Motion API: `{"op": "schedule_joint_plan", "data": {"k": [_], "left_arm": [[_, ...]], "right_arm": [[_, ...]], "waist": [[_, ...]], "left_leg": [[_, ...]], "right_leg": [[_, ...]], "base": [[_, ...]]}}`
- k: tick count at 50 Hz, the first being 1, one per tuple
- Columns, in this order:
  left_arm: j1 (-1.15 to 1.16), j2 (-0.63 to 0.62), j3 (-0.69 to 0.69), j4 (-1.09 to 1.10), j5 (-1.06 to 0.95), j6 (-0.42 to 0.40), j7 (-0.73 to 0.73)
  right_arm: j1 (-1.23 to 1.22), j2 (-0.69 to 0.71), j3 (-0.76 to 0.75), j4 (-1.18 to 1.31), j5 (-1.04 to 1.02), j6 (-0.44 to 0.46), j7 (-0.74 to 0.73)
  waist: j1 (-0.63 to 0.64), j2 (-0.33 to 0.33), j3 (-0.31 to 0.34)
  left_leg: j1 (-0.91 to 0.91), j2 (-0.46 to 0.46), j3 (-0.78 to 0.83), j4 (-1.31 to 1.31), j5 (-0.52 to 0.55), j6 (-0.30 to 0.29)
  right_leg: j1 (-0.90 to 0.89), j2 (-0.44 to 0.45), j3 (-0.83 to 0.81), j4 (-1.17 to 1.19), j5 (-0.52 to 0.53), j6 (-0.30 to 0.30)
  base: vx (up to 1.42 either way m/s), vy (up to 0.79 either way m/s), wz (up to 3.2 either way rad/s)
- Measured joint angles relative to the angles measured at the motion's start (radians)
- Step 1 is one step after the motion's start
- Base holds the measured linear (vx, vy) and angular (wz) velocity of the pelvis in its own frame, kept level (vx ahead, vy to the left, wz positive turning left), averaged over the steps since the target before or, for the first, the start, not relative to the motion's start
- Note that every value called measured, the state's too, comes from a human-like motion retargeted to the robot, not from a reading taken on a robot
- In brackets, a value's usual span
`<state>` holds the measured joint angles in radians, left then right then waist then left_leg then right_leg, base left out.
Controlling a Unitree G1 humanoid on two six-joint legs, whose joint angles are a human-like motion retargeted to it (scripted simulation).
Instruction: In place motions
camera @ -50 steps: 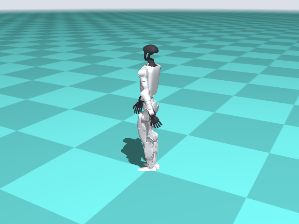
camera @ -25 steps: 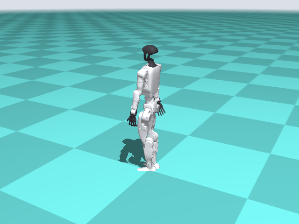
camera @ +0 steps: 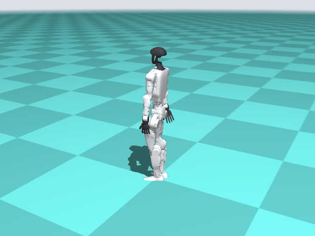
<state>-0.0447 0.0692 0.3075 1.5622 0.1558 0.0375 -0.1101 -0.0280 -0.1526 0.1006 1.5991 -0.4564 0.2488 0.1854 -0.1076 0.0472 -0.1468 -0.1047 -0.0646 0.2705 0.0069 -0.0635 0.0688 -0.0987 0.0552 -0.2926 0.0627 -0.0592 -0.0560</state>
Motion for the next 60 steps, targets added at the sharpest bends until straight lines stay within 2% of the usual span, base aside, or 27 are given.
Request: {"op": "schedule_joint_plan", "data": {"k": [5,13,17,22,27,31,36,43,51,55,58,60], "left_arm": [[0.181,0.024,0.1,0.115,-0.012,0.04,0.007],[0.423,0.044,0.192,0.127,0.048,0.055,-0.003],[0.445,0.037,0.22,0.131,0.032,0.061,-0.002],[0.365,0.027,0.175,0.138,-0.003,0.062,0.026],[0.187,0.021,0.057,0.124,-0.03,0.022,0.109],[0.037,0.022,-0.041,0.04,-0.025,0.015,0.078],[-0.131,0.02,-0.138,-0.105,-0.057,0.01,0.002],[-0.262,-0.005,-0.192,-0.256,-0.09,-0.026,-0.001],[-0.188,0.0,-0.203,-0.272,-0.029,-0.056,-0.02],[-0.104,0.003,-0.163,-0.145,0.039,-0.046,-0.006],[-0.027,-0.003,-0.082,-0.006,0.08,-0.018,0.03],[0.019,-0.002,-0.028,0.063,0.082,0.003,0.052]], "right_arm": [[-0.129,0.067,0.092,-0.167,0.001,-0.064,0.08],[-0.259,0.146,0.194,-0.389,0.036,-0.125,0.121],[-0.262,0.16,0.229,-0.453,0.037,-0.149,0.128],[-0.206,0.151,0.242,-0.45,-0.006,-0.174,0.13],[-0.123,0.114,0.179,-0.317,-0.11,-0.156,0.113],[-0.053,0.066,0.073,-0.141,-0.151,-0.091,0.043],[0.058,-0.026,-0.079,0.012,-0.059,-0.004,-0.011],[0.196,-0.123,-0.196,0.087,0.097,0.02,-0.096],[0.173,-0.102,-0.167,0.101,0.091,0.045,-0.128],[0.105,-0.041,-0.117,0.062,0.098,0.031,-0.093],[0.046,0.01,-0.063,-0.004,0.087,0.015,-0.043],[0.011,0.034,-0.032,-0.048,0.075,0.003,-0.01]], "waist": [[0.005,-0.001,0.014],[-0.002,-0.001,0.022],[-0.01,-0.007,0.023],[-0.021,-0.015,0.019],[-0.025,-0.016,0.009],[-0.032,-0.012,-0.001],[-0.034,-0.014,-0.007],[-0.015,-0.028,0.003],[-0.015,-0.014,-0.003],[-0.009,-0.01,-0.007],[-0.001,-0.006,-0.009],[-0.055,-0.002,-0.01]], "left_leg": [[0.014,-0.002,0.003,-0.003,-0.002,-0.001],[0.028,-0.002,0.0,-0.009,-0.003,-0.003],[0.029,0.001,0.001,-0.009,-0.004,-0.003],[0.028,0.002,0.004,-0.009,-0.004,-0.004],[0.022,0.007,0.013,-0.011,-0.005,-0.002],[0.014,0.011,0.017,-0.012,-0.004,-0.001],[0.005,0.011,0.017,-0.01,-0.001,0.0],[0.018,0.005,0.026,-0.008,-0.002,-0.001],[0.017,0.005,0.014,-0.007,-0.003,0.001],[0.014,0.0,-0.002,-0.005,-0.002,0.002],[0.016,-0.005,-0.015,-0.005,-0.001,0.003],[0.011,-0.022,-0.078,-0.002,0.006,0.007]], "right_leg": [[0.004,0.001,0.016,0.007,-0.003,-0.001],[0.01,0.005,0.025,0.01,-0.004,-0.002],[0.01,0.008,0.028,0.011,-0.004,-0.001],[0.007,0.009,0.03,0.011,-0.003,-0.001],[0.002,0.011,0.025,0.006,0.003,-0.001],[0.0,0.014,0.017,0.001,0.007,0.0],[-0.001,0.008,-0.002,-0.003,0.011,0.004],[0.012,0.002,0.004,-0.005,0.012,0.005],[0.017,0.005,-0.007,-0.004,0.004,0.006],[0.022,0.0,-0.023,-0.003,-0.003,0.005],[0.03,-0.003,-0.035,-0.003,-0.009,0.004],[0.045,-0.006,-0.097,-0.02,-0.013,0.0]], "base": [[0.0,0.0,0.0],[0.0,0.0,0.0],[0.01,-0.03,0.0],[0.02,-0.06,-0.04],[0.01,-0.02,-0.03],[0.0,0.0,0.0],[0.0,-0.01,-0.04],[0.0,0.0,0.0],[0.0,0.0,0.0],[0.03,0.05,0.22],[0.05,0.06,0.37],[0.07,0.05,0.92]]}}
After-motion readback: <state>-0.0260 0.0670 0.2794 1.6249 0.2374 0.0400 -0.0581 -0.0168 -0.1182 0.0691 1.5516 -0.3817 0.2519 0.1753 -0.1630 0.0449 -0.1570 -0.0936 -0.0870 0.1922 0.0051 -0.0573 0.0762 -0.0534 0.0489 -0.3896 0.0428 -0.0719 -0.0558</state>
